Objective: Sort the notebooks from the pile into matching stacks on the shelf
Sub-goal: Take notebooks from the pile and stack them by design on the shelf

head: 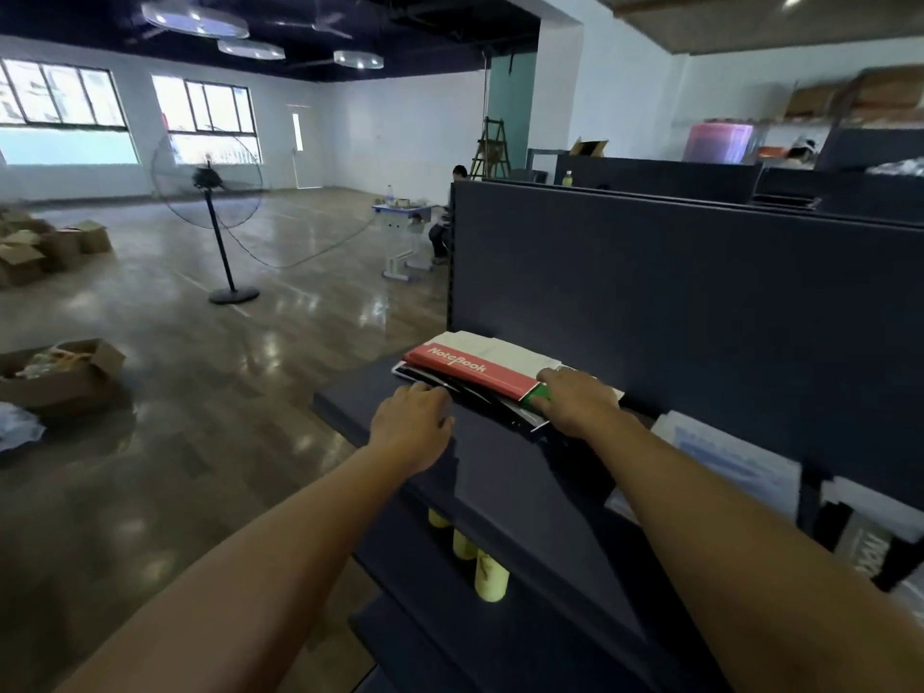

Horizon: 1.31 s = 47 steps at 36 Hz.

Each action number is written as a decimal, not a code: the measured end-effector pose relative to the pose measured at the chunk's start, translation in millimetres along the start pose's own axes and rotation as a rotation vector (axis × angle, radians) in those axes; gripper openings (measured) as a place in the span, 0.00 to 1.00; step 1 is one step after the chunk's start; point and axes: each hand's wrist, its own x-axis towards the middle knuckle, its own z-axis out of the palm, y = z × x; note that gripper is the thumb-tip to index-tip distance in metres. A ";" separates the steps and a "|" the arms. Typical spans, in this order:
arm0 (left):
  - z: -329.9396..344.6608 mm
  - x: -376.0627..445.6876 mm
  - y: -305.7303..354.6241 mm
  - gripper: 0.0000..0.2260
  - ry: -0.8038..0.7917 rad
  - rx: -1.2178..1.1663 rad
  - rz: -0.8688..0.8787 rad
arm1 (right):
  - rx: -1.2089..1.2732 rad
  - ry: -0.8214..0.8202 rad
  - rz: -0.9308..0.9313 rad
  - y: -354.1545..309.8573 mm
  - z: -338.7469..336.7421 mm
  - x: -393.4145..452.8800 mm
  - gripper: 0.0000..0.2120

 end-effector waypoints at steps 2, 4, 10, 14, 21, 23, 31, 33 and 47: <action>4.5 15.0 -2.0 0.15 -0.004 -0.017 0.020 | -0.006 -0.025 -0.012 -1.5 6.1 11.1 0.23; 9.8 28.8 -4.1 0.16 -0.003 -0.042 0.028 | -0.030 -0.068 -0.037 -2.6 12.8 19.4 0.25; 20.4 56.8 -5.9 0.15 0.022 -0.106 0.077 | -0.038 -0.103 -0.112 -6.3 22.0 35.4 0.23; 23.8 70.3 -7.1 0.13 0.040 -0.113 0.138 | -0.071 -0.115 -0.140 -1.4 20.1 37.1 0.22; 24.1 84.1 -10.2 0.09 0.097 -0.200 0.190 | -0.269 -0.025 -0.198 -16.7 24.3 38.5 0.19; 23.3 85.6 -11.4 0.09 0.116 -0.223 0.214 | -0.274 0.015 -0.172 -21.8 24.2 39.5 0.20; 20.2 87.1 -23.6 0.09 0.159 -0.217 0.227 | -0.364 0.080 -0.075 -35.3 18.2 46.7 0.29; 20.9 88.4 -28.0 0.10 0.132 -0.205 0.225 | -0.378 0.079 -0.041 -37.6 16.4 50.9 0.29; 25.0 91.8 -25.6 0.08 0.083 -0.283 0.329 | -0.302 0.084 0.130 -42.2 -8.4 29.6 0.25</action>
